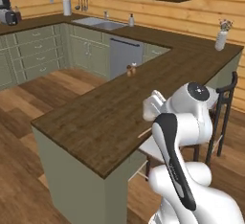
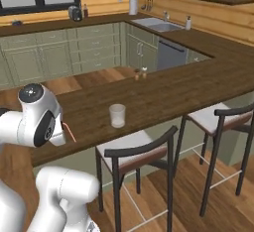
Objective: Take a straw from the drawer in front and place it inside the glass cup on the dining counter.
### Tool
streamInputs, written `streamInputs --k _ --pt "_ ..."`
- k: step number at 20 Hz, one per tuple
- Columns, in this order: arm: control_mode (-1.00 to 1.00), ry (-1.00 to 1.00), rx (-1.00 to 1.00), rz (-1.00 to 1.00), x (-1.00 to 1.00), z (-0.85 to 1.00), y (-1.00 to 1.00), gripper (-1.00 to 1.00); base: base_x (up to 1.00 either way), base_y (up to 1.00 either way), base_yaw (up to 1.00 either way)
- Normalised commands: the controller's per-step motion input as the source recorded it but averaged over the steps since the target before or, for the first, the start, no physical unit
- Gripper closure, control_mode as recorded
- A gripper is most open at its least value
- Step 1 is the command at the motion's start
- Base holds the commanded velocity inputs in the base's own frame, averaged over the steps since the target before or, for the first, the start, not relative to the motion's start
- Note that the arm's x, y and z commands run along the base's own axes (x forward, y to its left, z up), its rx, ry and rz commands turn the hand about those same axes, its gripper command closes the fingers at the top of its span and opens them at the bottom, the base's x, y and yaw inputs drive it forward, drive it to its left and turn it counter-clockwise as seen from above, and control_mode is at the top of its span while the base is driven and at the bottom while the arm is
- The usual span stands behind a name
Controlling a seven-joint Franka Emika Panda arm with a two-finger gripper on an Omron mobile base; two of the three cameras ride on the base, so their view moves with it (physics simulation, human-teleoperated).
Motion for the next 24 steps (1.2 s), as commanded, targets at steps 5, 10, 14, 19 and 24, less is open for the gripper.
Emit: streamInputs --k 5,10,14,19,24 --pt "1.00 0.00 0.00 0.00 0.00 0.00 0.00 1.00 0.57 0.00 0.44" --pt "1.00 0.00 0.00 0.00 0.00 0.00 0.00 1.00 0.76 0.00 0.33" --pt "-1.00 0.08 0.00 0.09 0.66 0.18 -0.12 1.00 0.00 0.00 0.00" --pt "-1.00 0.27 -0.10 0.00 0.58 0.62 -0.25 1.00 0.00 0.00 0.00" --pt "-1.00 0.24 -0.41 -0.10 0.35 0.57 -0.24 1.00 0.00 0.00 0.00"
